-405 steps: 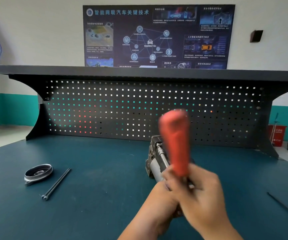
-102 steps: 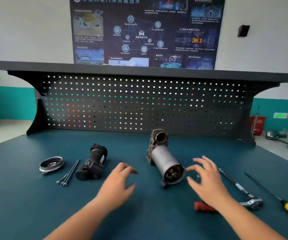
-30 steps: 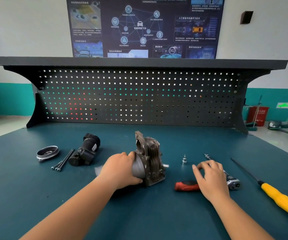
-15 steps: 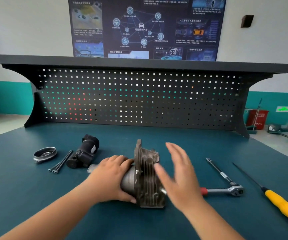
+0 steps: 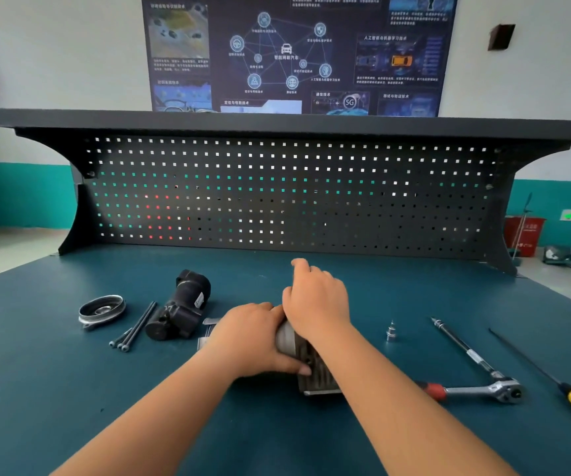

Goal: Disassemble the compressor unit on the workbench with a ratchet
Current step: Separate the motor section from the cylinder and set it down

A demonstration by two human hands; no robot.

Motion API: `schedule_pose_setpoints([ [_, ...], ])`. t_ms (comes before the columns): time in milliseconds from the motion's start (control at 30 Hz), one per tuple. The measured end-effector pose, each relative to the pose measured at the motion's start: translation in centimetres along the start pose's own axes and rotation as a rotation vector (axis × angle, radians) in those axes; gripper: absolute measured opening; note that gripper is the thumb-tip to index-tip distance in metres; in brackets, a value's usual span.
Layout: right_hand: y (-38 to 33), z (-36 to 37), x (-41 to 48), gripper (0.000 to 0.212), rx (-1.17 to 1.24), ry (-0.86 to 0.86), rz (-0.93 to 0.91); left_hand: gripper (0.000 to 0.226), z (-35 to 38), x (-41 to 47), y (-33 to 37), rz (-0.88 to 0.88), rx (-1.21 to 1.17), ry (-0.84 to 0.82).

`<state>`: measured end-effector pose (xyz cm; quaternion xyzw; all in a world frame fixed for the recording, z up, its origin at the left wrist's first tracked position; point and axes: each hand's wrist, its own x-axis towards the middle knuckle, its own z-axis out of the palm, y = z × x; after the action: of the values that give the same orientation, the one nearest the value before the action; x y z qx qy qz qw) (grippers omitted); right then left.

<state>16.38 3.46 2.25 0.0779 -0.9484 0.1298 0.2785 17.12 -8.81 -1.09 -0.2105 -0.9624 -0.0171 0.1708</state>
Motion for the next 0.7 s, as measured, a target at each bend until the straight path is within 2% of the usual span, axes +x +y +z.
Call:
schedule_pose_setpoints([
  [167,1.2,1.9,3.4,0.033,0.016,-0.119,0.095,0.076,0.1,2.0,-0.7,-0.014,0.031,-0.042],
  [333,1.9,3.5,6.4,0.032,0.012,-0.300,0.190,0.067,2.0,1.9,-0.8,-0.003,0.148,0.151],
  [500,2.9,5.2,8.3,0.032,0.041,-0.499,0.229,0.056,3.2,3.1,-0.9,-0.034,0.177,0.220],
  [700,3.9,7.4,9.3,0.009,0.070,-0.579,0.284,0.038,3.9,4.9,-1.4,-0.039,0.141,0.145],
])
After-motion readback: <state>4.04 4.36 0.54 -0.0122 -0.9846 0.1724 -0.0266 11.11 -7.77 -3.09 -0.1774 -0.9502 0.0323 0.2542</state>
